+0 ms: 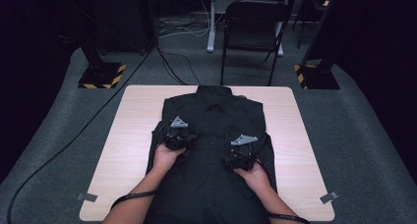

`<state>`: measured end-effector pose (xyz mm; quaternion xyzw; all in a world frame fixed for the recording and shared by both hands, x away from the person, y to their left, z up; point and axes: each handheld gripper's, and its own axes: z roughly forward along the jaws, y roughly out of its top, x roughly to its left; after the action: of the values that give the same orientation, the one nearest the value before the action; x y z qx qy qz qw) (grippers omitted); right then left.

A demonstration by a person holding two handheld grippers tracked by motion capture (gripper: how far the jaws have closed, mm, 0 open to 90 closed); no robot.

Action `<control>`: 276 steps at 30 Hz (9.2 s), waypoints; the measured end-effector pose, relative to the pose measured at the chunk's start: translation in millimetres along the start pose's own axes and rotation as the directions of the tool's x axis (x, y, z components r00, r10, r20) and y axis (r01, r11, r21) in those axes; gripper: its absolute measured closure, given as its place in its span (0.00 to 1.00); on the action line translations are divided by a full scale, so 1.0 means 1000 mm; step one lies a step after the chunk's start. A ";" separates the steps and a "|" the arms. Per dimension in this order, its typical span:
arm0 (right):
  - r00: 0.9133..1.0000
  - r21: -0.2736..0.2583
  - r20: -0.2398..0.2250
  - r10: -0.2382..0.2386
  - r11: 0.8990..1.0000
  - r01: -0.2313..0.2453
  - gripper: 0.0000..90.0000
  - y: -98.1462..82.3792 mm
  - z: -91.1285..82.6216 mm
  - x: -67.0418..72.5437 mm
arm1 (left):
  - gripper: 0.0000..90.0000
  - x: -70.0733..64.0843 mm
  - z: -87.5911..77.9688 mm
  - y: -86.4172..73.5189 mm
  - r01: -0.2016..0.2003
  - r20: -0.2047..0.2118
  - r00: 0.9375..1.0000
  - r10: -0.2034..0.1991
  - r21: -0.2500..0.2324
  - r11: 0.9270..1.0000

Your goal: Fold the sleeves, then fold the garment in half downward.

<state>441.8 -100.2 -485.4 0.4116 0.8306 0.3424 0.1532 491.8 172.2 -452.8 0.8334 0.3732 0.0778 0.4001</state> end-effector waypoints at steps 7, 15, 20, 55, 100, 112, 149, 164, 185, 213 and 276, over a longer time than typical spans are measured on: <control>1.000 -0.001 0.000 0.001 1.000 -0.001 0.21 0.000 0.000 0.000 | 0.96 -0.005 0.011 -0.002 -0.022 -0.023 0.999 0.022 0.033 0.999; 1.000 -0.001 0.000 0.001 1.000 -0.001 0.21 0.000 0.000 0.000 | 0.94 -0.012 0.026 -0.004 -0.041 -0.044 0.998 0.045 0.073 0.996; 1.000 -0.001 0.000 0.000 1.000 0.000 0.21 0.000 0.000 0.000 | 0.91 -0.014 0.029 -0.006 -0.058 -0.049 0.997 0.063 0.095 0.994; 1.000 -0.001 -0.002 -0.002 1.000 0.002 0.20 0.000 0.000 0.000 | 0.15 0.021 -0.009 -0.041 -0.089 -0.094 0.991 0.098 0.093 0.992; 1.000 -0.010 -0.013 -0.011 1.000 0.011 0.13 -0.030 -0.026 0.023 | 0.12 -0.013 -0.021 -0.070 -0.089 -0.111 0.989 0.093 0.043 0.995; 0.996 0.054 -0.061 -0.064 0.996 0.068 0.18 -0.029 -0.036 0.031 | 0.15 -0.014 -0.031 -0.058 -0.110 -0.044 0.992 0.115 0.112 0.988; 0.993 -0.044 0.074 0.094 0.995 -0.091 0.18 -0.012 -0.007 -0.062 | 0.13 0.049 0.008 -0.032 -0.073 -0.133 0.988 0.077 0.039 0.997; 0.997 -0.011 0.039 0.061 0.998 -0.061 0.04 -0.020 -0.015 -0.048 | 0.13 0.037 -0.002 -0.043 -0.081 -0.125 0.989 0.085 0.040 0.996; 0.997 0.044 0.042 0.064 0.997 -0.066 0.07 -0.017 -0.018 -0.044 | 0.12 0.035 -0.005 -0.046 -0.095 -0.100 0.990 0.100 0.047 0.994; 0.997 0.045 0.059 0.056 0.997 -0.058 0.28 0.011 -0.030 -0.076 | 0.07 0.035 -0.003 -0.046 -0.105 -0.091 0.990 0.109 0.056 0.993; 0.915 0.034 0.229 0.332 0.937 -0.349 0.80 0.009 -0.017 -0.151 | 0.10 0.036 -0.005 -0.045 -0.096 -0.094 0.990 0.100 0.054 0.994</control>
<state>530.9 -223.1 -471.0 0.5905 0.7363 0.2851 0.1666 489.7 217.9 -488.4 0.8556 0.3526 0.1284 0.3565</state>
